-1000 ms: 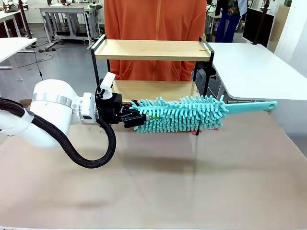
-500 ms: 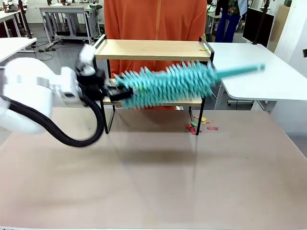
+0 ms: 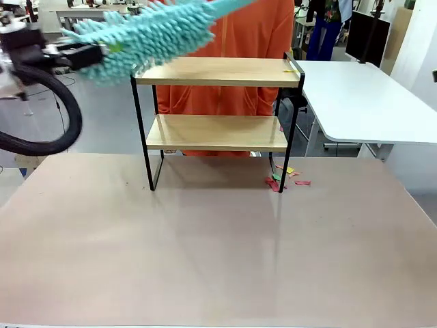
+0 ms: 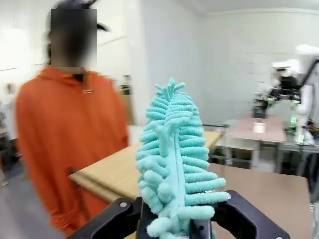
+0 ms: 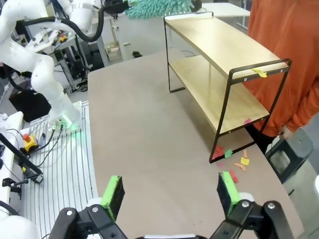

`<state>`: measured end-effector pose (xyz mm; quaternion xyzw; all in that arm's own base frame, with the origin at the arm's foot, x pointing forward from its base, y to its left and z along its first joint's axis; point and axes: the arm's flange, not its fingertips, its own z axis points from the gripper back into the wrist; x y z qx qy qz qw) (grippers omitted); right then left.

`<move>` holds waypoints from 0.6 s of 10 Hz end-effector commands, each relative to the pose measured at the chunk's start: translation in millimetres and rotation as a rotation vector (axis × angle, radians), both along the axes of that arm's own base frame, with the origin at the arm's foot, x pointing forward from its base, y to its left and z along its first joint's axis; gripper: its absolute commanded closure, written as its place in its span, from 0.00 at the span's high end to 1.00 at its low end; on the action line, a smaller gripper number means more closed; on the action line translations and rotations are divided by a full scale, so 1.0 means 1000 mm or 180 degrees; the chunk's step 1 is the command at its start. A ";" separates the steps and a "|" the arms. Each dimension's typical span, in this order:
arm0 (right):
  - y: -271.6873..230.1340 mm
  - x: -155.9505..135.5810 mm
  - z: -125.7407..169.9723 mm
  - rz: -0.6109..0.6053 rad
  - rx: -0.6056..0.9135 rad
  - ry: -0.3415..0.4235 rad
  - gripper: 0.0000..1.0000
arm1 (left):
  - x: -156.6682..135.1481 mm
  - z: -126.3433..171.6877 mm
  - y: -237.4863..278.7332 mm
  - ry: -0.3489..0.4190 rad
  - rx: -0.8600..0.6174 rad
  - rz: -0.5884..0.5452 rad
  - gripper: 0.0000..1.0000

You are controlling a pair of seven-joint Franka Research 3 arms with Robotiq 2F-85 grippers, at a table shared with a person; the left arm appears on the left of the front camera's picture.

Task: Clean the shelf.
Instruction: Hand the Duster back to the human.

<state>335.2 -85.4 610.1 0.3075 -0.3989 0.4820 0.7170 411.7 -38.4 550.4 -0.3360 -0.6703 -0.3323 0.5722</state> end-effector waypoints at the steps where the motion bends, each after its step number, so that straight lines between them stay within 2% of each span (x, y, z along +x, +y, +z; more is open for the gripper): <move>1: 0.000 0.001 0.003 0.0032 0.0052 -0.0047 1.00 | -0.019 -0.001 0.029 -0.0025 -0.0211 0.0669 0.17; 3: 0.000 0.001 0.003 0.0032 0.0052 -0.0047 1.00 | -0.039 0.002 0.073 0.0029 -0.0319 0.1269 0.17; 4: 0.000 0.001 0.003 0.0032 0.0052 -0.0047 1.00 | -0.050 0.002 0.091 0.0141 -0.0238 0.1681 0.17; 6: 0.000 0.001 0.003 0.0032 0.0052 -0.0047 1.00 | -0.056 -0.002 0.104 0.0430 -0.0026 0.2009 0.17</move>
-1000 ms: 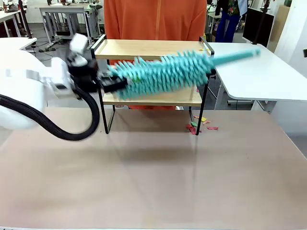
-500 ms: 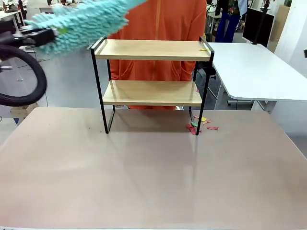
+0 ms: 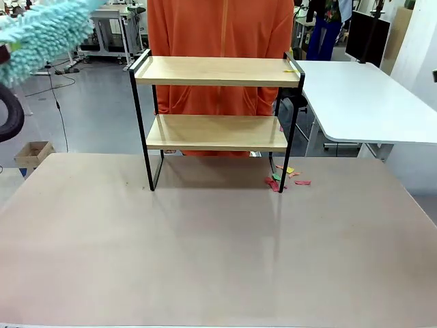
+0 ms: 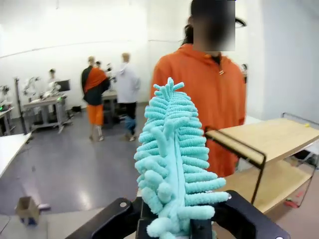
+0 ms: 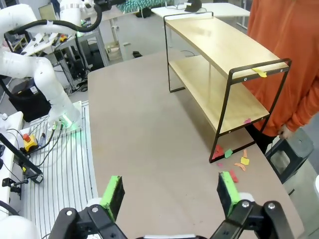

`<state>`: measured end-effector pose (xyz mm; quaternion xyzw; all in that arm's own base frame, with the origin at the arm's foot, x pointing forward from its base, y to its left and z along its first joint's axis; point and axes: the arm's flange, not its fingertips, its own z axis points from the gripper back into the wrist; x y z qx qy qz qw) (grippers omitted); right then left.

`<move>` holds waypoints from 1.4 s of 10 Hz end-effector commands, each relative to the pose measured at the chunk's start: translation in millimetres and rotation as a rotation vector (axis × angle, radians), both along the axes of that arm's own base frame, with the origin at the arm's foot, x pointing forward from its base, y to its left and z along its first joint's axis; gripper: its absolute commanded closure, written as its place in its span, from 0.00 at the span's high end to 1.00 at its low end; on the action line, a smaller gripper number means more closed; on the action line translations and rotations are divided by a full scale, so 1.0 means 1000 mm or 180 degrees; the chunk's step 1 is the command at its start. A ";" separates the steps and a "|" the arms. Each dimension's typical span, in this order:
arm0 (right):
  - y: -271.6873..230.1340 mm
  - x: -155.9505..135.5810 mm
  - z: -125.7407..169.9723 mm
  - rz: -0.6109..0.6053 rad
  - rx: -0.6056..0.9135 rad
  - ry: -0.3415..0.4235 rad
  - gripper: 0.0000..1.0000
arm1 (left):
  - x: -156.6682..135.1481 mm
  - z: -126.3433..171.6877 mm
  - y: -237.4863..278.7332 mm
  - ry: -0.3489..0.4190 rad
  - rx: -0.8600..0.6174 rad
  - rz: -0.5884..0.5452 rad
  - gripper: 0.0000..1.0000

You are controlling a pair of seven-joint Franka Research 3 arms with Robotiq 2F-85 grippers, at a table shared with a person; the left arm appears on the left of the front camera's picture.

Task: Clean the shelf.
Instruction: Hand the Duster back to the human.

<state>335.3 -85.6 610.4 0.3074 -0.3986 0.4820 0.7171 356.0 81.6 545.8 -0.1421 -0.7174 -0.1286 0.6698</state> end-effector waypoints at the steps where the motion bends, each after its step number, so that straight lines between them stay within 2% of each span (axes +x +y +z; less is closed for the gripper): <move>1: 0.000 0.000 0.003 0.0032 0.0053 -0.0049 1.00 | -0.002 0.001 -0.014 0.0218 0.0015 0.0152 0.17; 3: 0.000 0.000 0.003 0.0032 0.0053 -0.0049 1.00 | 0.000 -0.013 -0.012 0.0329 -0.0017 0.0268 0.17; 6: 0.000 0.000 0.003 0.0032 0.0053 -0.0049 1.00 | 0.004 -0.061 -0.033 0.0527 0.0008 0.0377 0.17; 11: 0.000 0.000 0.003 0.0032 0.0053 -0.0049 1.00 | -0.019 -0.121 -0.063 0.0703 0.0096 0.0516 0.17; 13: 0.000 0.000 0.003 0.0032 0.0053 -0.0049 1.00 | -0.021 -0.128 -0.066 0.0663 0.0009 0.0438 0.17; 14: 0.000 0.000 0.003 0.0032 0.0053 -0.0049 1.00 | 0.023 -0.096 -0.065 0.0794 0.0068 0.0489 0.17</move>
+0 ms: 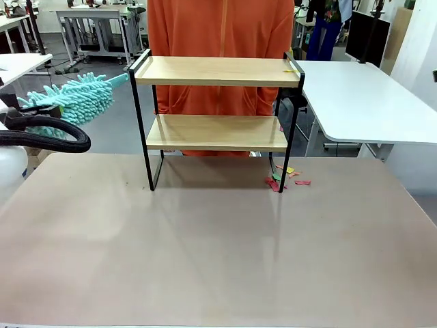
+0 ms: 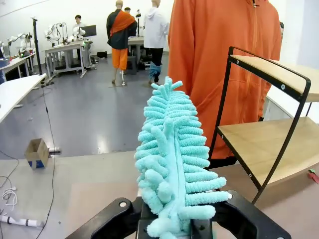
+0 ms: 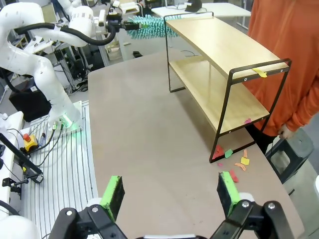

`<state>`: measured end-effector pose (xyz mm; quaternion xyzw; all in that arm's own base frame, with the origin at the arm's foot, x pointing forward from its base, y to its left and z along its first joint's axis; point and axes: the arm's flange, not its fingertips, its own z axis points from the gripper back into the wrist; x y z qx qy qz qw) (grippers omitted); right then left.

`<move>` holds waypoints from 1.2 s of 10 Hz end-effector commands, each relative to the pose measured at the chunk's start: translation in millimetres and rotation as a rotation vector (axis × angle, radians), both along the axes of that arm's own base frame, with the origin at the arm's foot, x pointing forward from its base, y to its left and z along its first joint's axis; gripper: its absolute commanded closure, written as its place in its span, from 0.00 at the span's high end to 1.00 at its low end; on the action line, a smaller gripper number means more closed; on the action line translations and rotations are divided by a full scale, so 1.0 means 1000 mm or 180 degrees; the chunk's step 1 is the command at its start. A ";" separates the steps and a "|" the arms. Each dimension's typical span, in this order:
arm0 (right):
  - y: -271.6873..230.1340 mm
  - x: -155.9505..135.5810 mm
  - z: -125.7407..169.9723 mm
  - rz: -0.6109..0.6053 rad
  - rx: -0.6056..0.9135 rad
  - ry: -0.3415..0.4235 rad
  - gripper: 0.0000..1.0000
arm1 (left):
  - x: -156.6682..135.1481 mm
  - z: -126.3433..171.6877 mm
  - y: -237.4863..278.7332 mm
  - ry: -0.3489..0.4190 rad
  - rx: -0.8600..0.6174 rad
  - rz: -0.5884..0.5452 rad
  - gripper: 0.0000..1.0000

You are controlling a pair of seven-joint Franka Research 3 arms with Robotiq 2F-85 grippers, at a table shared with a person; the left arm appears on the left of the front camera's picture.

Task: Clean the shelf.
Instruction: Hand the Duster back to the human.

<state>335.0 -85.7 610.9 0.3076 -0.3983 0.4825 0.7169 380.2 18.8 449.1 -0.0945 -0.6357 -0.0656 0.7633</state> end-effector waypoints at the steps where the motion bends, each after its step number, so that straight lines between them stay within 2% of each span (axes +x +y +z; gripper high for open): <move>1: 0.000 0.001 0.002 0.0028 0.0054 -0.0050 1.00 | -0.001 0.001 -0.002 -0.0002 0.0001 -0.0002 0.17; 12: 0.000 0.001 0.002 0.0028 0.0054 -0.0050 1.00 | -0.001 0.001 -0.002 -0.0002 0.0001 -0.0002 0.17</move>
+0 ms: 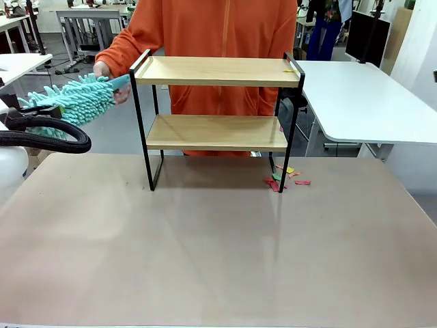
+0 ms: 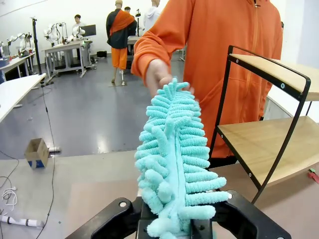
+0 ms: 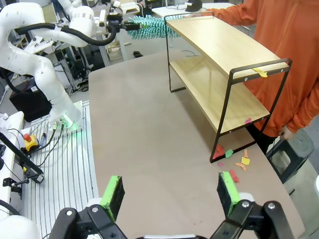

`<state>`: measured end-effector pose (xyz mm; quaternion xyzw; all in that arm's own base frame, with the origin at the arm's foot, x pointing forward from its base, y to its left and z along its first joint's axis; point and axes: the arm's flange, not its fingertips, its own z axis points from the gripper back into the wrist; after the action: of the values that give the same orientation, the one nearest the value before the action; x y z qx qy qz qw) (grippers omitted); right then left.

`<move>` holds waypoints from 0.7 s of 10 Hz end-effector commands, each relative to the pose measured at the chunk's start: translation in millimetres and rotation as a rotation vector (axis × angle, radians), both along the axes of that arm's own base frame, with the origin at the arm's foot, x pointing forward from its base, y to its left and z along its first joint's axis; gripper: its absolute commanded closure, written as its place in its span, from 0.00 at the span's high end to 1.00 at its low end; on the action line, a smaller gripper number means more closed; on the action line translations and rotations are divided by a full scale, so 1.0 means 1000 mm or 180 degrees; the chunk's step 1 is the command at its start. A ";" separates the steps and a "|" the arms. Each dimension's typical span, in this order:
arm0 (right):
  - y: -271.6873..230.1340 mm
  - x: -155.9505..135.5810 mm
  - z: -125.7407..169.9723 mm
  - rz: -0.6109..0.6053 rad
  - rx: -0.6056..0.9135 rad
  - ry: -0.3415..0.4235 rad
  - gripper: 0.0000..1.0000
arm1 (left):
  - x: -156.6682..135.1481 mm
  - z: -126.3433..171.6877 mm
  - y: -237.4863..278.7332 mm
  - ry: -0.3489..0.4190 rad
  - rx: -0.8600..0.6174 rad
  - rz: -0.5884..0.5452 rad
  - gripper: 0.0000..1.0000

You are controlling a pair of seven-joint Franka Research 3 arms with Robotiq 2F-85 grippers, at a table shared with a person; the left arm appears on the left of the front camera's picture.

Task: Clean the shelf.
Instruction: Hand the Duster back to the human.

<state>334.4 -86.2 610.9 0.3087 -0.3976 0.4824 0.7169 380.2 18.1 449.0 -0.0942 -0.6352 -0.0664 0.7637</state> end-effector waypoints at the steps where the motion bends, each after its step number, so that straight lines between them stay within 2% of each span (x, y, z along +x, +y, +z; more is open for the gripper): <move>1: 0.001 0.001 0.002 0.0024 0.0051 -0.0056 1.00 | -0.001 0.001 -0.001 -0.0005 -0.0004 0.0001 0.17; 4: 0.001 0.001 0.002 0.0024 0.0051 -0.0056 1.00 | -0.001 0.001 -0.001 -0.0005 -0.0004 0.0001 0.17; 5: 0.001 0.001 0.002 0.0024 0.0051 -0.0056 1.00 | 0.000 0.000 -0.001 -0.0002 0.0002 -0.0006 0.69; 6: 0.001 0.001 0.002 0.0024 0.0051 -0.0056 1.00 | -0.009 0.010 0.005 -0.0012 0.0000 0.0029 0.77; 7: 0.001 0.001 0.002 0.0024 0.0051 -0.0056 1.00 | -0.013 0.021 0.011 0.0000 -0.0062 0.0032 1.00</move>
<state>334.3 -86.3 611.2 0.3088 -0.3975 0.4826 0.7168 377.6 20.5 456.4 -0.0940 -0.6364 -0.0637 0.7630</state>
